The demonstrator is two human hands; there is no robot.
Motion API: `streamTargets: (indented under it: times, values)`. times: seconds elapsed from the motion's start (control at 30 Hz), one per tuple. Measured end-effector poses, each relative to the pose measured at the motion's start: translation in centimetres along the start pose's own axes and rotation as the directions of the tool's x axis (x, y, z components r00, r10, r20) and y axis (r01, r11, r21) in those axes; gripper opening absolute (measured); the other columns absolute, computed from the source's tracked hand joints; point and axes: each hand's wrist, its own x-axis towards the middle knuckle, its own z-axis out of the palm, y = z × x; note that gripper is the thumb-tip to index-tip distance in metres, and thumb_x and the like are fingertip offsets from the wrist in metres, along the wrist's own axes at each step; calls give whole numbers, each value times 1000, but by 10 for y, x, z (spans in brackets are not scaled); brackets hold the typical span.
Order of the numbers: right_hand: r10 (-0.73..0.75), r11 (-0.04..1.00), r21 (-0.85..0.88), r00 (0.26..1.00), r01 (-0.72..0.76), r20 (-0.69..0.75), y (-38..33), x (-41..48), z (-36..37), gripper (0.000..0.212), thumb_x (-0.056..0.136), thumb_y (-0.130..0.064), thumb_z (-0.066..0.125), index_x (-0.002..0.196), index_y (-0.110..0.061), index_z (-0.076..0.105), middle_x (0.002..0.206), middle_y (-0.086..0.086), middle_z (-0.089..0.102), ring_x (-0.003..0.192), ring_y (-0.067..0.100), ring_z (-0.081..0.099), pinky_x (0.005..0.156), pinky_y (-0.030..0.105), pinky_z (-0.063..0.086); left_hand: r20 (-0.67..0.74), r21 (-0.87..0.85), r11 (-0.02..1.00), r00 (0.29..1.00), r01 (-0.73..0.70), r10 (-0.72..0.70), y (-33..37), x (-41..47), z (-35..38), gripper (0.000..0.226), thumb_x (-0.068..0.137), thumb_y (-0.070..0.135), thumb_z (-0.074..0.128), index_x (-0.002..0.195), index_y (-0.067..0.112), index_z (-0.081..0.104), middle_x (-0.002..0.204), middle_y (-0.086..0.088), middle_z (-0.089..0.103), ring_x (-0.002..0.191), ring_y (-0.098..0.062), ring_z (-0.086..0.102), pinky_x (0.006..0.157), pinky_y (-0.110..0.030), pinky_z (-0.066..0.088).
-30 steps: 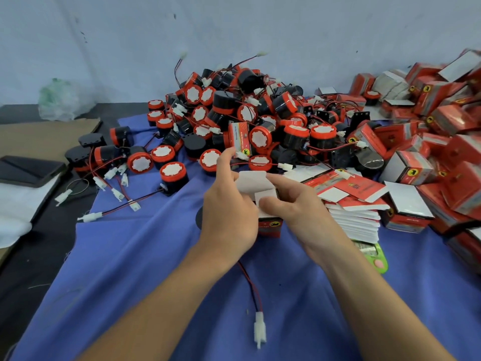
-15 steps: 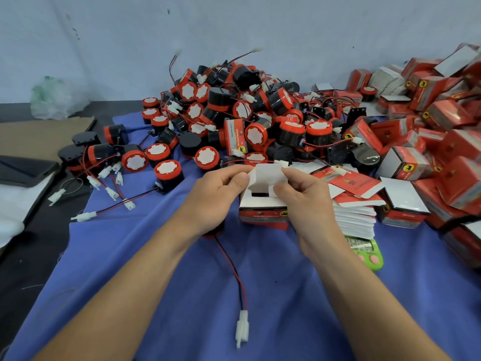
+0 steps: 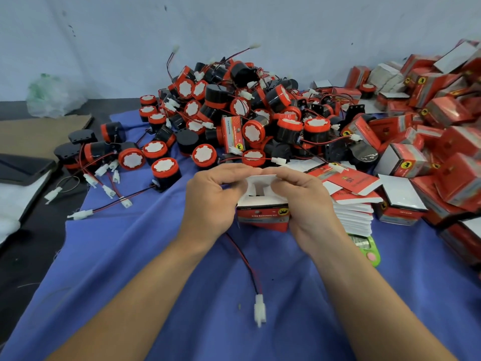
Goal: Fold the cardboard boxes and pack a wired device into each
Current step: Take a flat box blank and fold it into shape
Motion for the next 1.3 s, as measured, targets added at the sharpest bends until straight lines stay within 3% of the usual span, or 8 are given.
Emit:
streamTargets:
  times: [0.2,0.3,0.6,0.7,0.87,1.07,1.13,1.3]
  values:
    - [116,977,175,993,-120,38,-7,1,-12,29,78,1,54,89,0,81,103,20,77,93,32,74,84,45,62,112,-19,999,993,39,-36,2,4,-4,45,89,4,67,89,46,83,110,23,76,114,3,66,96,-22,55]
    - [109,992,55,993,-111,38,-9,1,-15,23,75,-14,67,91,-4,81,103,18,77,99,33,74,85,48,61,219,23,997,973,75,-79,3,4,-10,32,83,21,62,94,42,84,118,25,73,118,5,62,88,-18,55]
    - [-18,993,-111,993,31,116,-8,-2,-10,45,78,21,61,105,-11,76,102,7,79,93,26,76,72,33,60,171,123,982,972,142,-162,5,9,-14,38,79,7,86,88,43,78,95,21,78,88,0,74,75,-23,60]
    - [-59,981,-179,993,76,99,-9,-4,-6,50,74,23,57,99,-14,79,98,2,80,92,20,76,68,28,59,120,223,970,985,93,-122,10,5,-9,37,78,10,84,88,45,77,95,22,76,87,5,70,65,-12,54]
    - [-22,979,-204,1000,18,-17,-15,-8,-8,23,100,-19,59,96,-12,81,93,16,77,89,32,74,74,44,60,158,47,980,967,192,-197,12,8,-9,26,89,9,78,102,32,82,102,15,79,98,-1,72,80,-22,58]
    - [-2,877,-480,1000,16,29,-12,-9,-8,67,103,-53,43,105,12,63,90,35,61,73,27,52,69,48,41,207,60,981,959,186,-194,11,11,-17,29,86,5,83,105,26,82,103,13,80,97,-2,74,82,-24,60]
    - [-37,912,-408,999,48,34,-15,-11,-5,53,104,-45,47,101,0,74,103,35,65,78,34,59,74,52,47,195,43,981,962,187,-191,12,10,-16,25,87,7,82,106,23,84,103,10,80,100,-5,74,84,-27,60]
    - [-238,966,-82,966,246,99,-25,-15,-1,21,89,-14,68,107,-17,78,102,-1,79,99,15,72,83,28,55,21,-267,934,970,238,-241,30,15,-13,18,102,30,62,104,23,79,106,6,80,104,-9,74,88,-27,57]
